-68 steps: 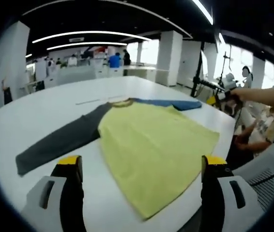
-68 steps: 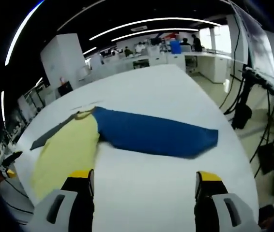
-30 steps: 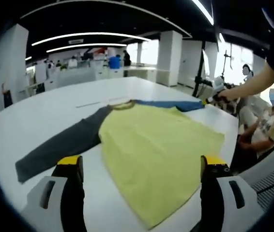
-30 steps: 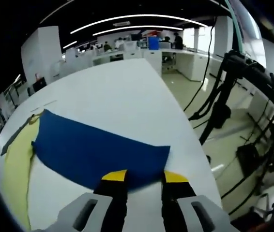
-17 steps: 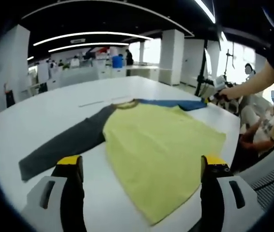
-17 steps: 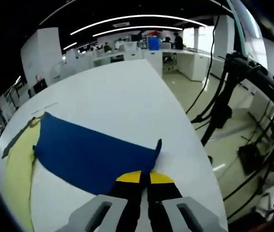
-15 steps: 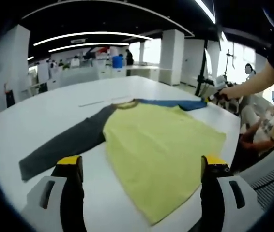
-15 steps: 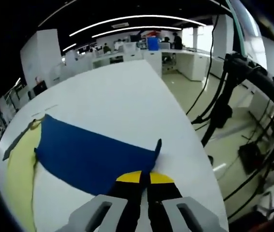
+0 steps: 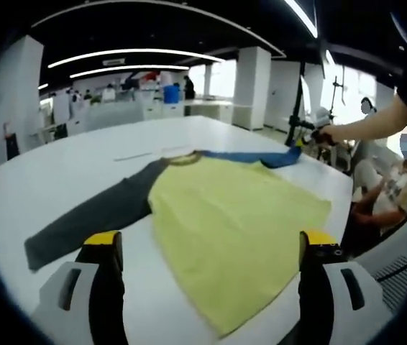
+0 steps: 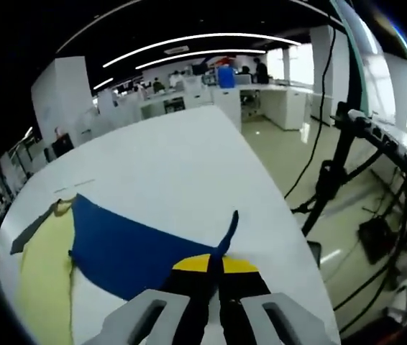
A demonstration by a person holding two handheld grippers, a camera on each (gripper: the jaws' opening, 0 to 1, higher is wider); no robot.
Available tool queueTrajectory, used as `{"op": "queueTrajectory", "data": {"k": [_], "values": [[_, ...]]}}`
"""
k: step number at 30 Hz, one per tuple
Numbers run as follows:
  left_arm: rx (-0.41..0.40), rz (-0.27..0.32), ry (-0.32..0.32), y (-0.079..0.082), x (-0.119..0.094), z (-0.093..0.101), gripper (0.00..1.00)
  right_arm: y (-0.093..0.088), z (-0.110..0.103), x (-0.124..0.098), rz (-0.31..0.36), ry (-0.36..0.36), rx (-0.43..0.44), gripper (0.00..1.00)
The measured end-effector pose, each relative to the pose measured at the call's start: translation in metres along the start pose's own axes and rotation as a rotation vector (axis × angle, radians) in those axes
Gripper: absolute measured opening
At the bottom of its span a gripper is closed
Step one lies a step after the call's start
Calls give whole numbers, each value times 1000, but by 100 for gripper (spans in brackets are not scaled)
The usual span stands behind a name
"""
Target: Fold the garment on the visible template until the final outline fits inside the template.
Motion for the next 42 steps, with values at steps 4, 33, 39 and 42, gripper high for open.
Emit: {"op": "queueTrajectory", "data": {"k": [4,33,39,42], "values": [[-5,-13,2,-3,1,0,99,8,-11,-1,22,10,-1,0],[4,-15,-7,-4,-5,2,99,38,-91,29,-2,69,-175,0],[17,-20,14,-5,-5,0,99,43,-107,39,-1,77,-226,0],[17,-21,14,-6,-6,1,99,44,-115,42,-4,82,-221,0]]}}
Point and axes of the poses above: the point that each gripper's makers call its tool centre point, and the gripper's own axes: x roughly forward along the fingers, z roughly to its right, y roughly out of its top, the point moved 5 cm from there along -x, roughly backward along the fingers, and after that the axes turned 11 degrees about -z, right-handed, at the moved point
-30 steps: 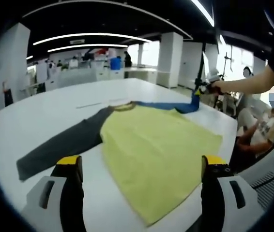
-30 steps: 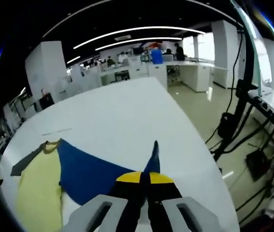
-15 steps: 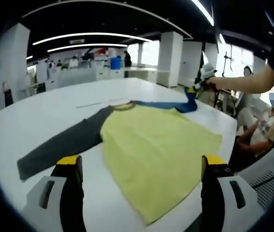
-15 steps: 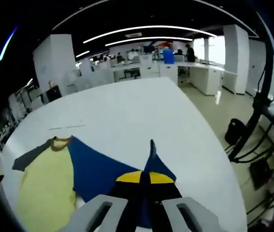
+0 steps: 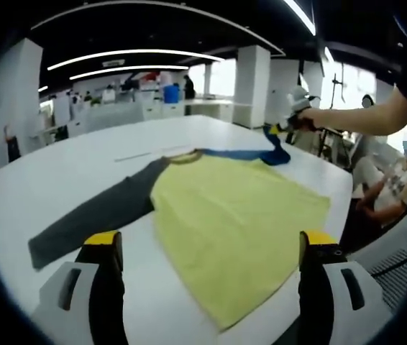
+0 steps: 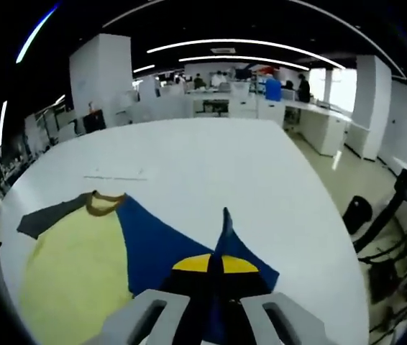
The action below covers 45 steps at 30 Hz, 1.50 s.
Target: Fold the garment on the visible template until the final outline fits inside the template.
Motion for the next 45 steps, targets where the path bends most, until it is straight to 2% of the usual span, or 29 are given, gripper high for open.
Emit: {"op": "queueTrajectory", "data": {"k": [10,14,18,25,34,37,41,43,45], "values": [[4,-3,5,-2,-1,0,99,7,-47,11,-5,85,-70,0],[-1,-6,5,-4,-2,1,99,11,-61,12,14,119,-29,0],[-3,-11,4,-6,-2,2,99,15,-77,14,18,136,-54,0],[-7,-7,5,-6,-3,2,99,21,-101,18,23,172,-51,0],[-26,-4,9,-11,-4,4,99,23,-140,25,4,216,-120,0],[-24,-20,13,-16,-4,3,99,22,-156,27,-4,229,-146,0],[-29,-21,26,-18,-5,0,99,20,-170,31,-23,214,-223,0],[-32,-20,29,-18,-6,-1,99,23,-178,32,-8,217,-241,0],[-28,-27,34,-19,-6,-1,99,28,-182,32,10,191,-318,0]]}}
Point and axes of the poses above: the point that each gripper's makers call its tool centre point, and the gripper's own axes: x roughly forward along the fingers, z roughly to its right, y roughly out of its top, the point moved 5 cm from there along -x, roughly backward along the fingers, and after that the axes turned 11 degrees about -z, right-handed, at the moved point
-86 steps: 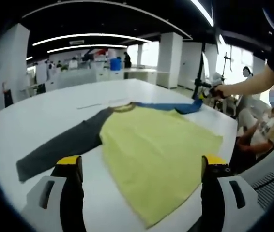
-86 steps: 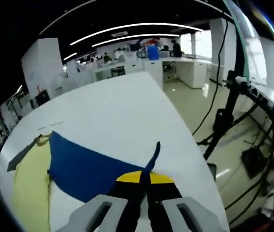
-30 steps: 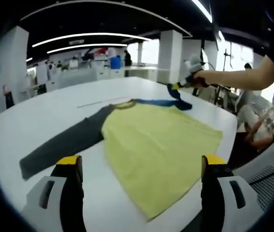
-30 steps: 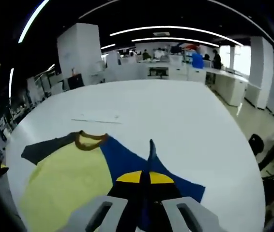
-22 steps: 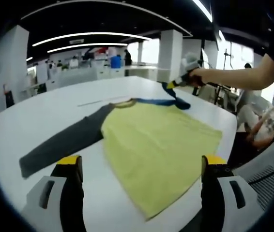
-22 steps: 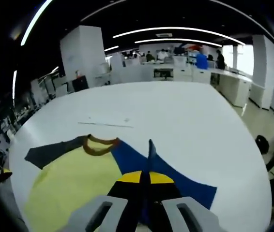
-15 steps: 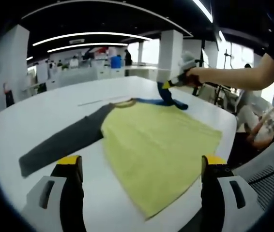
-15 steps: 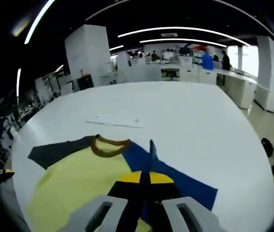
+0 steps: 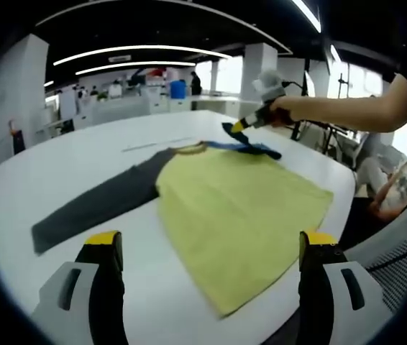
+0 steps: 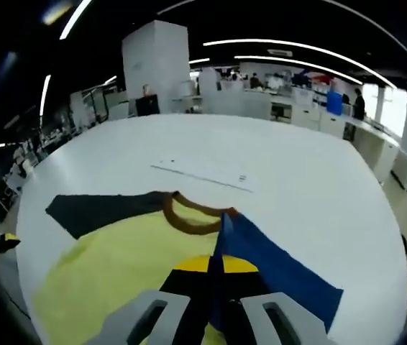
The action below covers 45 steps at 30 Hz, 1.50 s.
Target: Fold the garment on the visible template until the final outline fits inside the template.
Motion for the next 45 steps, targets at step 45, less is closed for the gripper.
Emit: {"op": "queueTrajectory", "data": {"k": [45], "values": [[-33,-28,25,-13,1,-8,99,56,-136,20,32,244,-188,0]]}}
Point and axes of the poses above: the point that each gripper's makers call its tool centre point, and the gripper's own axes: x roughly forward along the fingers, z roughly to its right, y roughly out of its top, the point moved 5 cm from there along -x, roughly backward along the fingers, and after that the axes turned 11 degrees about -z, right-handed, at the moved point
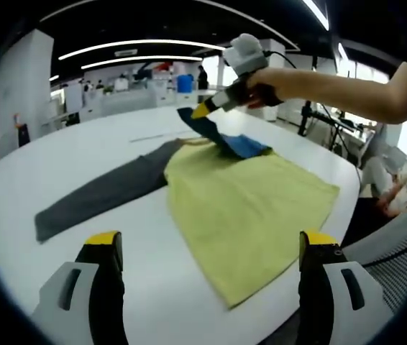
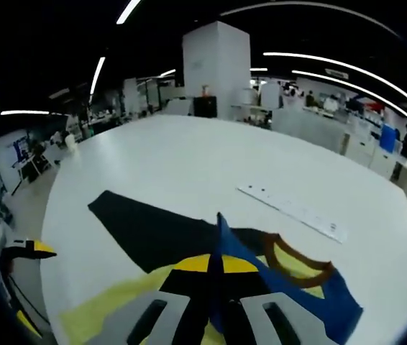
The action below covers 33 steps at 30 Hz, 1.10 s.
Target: Fold the garment on the visible template until the final outline fits inside the template.
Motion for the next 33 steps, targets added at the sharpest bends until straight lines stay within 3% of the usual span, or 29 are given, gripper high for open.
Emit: {"op": "queueTrajectory", "data": {"k": [9,14,18,21,26,33], "values": [[-3,-5,3,-2,0,-1,99,-20,-31,23,-58,50,-57,0],[-7,-11,4,-4,0,-1,99,-29,-37,34,-77,73,14,0],[-3,-9,3,-3,1,1,99,-37,-41,44,-93,101,152,0],[-5,1,3,-1,0,1,99,-40,-40,50,-96,107,157,0],[-2,-1,4,-3,-2,1,99,-42,-50,48,-84,197,200,2],[-2,5,6,-2,-4,1,99,-45,-36,37,-80,173,169,13]]}}
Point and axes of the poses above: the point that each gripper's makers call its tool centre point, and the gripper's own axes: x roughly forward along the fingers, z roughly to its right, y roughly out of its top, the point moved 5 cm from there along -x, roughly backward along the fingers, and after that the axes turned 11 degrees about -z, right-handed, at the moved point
